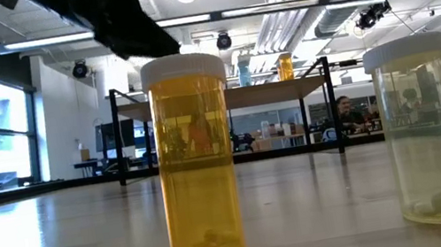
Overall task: Pick and place medicine bottles onto shelf by color
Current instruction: Put the blue pill bottle on the shelf aligned with the blue pill bottles
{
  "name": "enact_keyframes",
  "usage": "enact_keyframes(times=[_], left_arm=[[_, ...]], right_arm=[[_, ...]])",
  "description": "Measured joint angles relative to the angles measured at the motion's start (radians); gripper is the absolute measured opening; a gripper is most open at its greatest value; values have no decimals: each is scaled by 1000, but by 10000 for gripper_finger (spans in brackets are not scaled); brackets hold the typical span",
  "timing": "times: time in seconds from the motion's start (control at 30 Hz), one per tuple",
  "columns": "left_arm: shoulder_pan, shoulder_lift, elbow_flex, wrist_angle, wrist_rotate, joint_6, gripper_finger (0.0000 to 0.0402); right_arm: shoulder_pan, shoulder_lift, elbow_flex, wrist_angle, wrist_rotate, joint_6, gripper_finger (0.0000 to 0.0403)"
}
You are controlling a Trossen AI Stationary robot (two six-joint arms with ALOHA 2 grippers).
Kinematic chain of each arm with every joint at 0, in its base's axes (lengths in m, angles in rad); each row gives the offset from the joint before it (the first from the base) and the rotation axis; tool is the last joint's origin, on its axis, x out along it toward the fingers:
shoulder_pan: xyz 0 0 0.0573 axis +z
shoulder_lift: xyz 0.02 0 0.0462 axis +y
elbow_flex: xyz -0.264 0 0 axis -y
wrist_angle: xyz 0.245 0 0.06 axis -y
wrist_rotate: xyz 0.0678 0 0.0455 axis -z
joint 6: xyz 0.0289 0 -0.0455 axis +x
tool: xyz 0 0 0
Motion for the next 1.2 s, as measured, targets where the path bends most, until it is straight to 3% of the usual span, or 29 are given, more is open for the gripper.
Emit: enact_keyframes(times=[0.43,0.57,0.87,1.2], left_arm=[[-1,-200,0,-26,-8,13,198],[-1,-236,0,-54,-8,0,198],[-1,-236,0,-86,-8,0,198],[-1,-236,0,-103,-11,-25,198]], right_arm=[[0,-175,-25,81,170,-154,103],[-9,-174,-130,114,169,-96,103],[-51,-175,-451,465,168,98,103],[-66,-157,-487,495,122,158,103]])
